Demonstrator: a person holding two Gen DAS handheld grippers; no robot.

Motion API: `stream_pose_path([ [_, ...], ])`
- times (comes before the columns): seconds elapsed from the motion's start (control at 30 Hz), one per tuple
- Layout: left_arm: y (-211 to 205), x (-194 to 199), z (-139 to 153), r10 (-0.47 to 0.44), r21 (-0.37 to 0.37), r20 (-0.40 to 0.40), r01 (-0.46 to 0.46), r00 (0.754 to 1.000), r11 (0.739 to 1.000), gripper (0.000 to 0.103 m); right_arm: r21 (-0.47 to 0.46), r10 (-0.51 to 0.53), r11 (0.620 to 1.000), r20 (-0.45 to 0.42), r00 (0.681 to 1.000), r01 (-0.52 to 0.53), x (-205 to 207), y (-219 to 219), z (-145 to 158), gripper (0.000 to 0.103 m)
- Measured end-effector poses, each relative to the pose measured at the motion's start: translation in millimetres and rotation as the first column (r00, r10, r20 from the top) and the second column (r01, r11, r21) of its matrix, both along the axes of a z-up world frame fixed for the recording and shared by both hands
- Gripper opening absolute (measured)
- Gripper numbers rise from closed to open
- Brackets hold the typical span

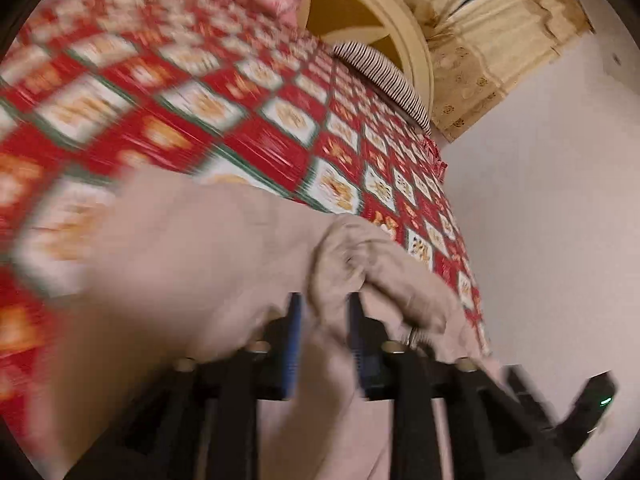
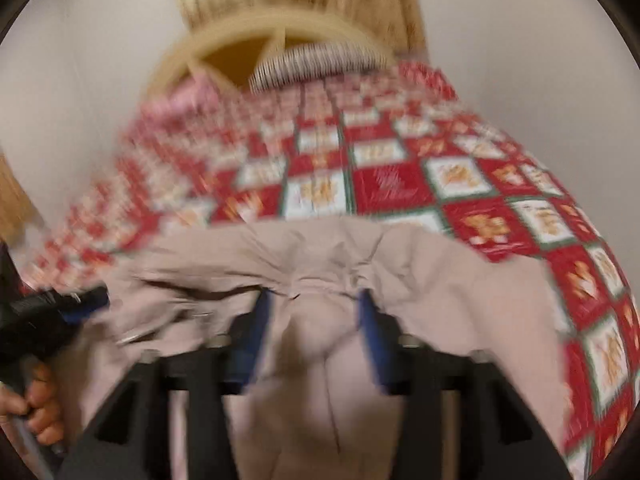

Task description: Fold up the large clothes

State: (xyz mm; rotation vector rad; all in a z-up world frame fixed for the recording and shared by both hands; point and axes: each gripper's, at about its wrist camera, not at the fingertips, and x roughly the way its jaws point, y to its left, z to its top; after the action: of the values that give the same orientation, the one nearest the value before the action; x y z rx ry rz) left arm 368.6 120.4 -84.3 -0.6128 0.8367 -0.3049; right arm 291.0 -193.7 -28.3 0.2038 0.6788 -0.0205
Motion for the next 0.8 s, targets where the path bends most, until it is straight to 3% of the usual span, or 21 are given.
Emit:
stream_pose_path([
  [0.03,8,-16,6,-0.001,0.028,0.017,0.0,1.0,1.0,0.049,0.014,-0.014,1.0,0.037,0.999,0.013,-24,-7,11,0.077],
  [0.07,16,-33,10,0.0,0.052,0.032,-0.002,0.999,0.999,0.05,0.024,-0.021,1.0,0.069,0.997,0.019,-51,-14,21,0.078],
  [0.27,63,-149,17,-0.086,0.154,0.091,0.071,0.992,0.985,0.05,0.015,-0.04,0.999,0.128,0.991,0.038,-191,-51,48,0.078],
  [0.5,91,-259,4,-0.198,0.178,0.131,0.173,0.971,0.969,0.05,0.011,-0.083,0.997,0.119,0.989,0.082,-334,-89,52,0.08],
  [0.63,86,-290,-3,-0.235,0.228,0.147,0.198,0.961,0.953,0.05,0.037,-0.072,0.997,0.072,0.995,0.069,-373,-95,43,0.08],
  [0.8,91,-320,-18,-0.21,0.172,0.137,0.185,0.968,0.968,0.05,0.052,-0.034,0.998,0.013,0.999,0.033,-394,-88,15,0.083],
])
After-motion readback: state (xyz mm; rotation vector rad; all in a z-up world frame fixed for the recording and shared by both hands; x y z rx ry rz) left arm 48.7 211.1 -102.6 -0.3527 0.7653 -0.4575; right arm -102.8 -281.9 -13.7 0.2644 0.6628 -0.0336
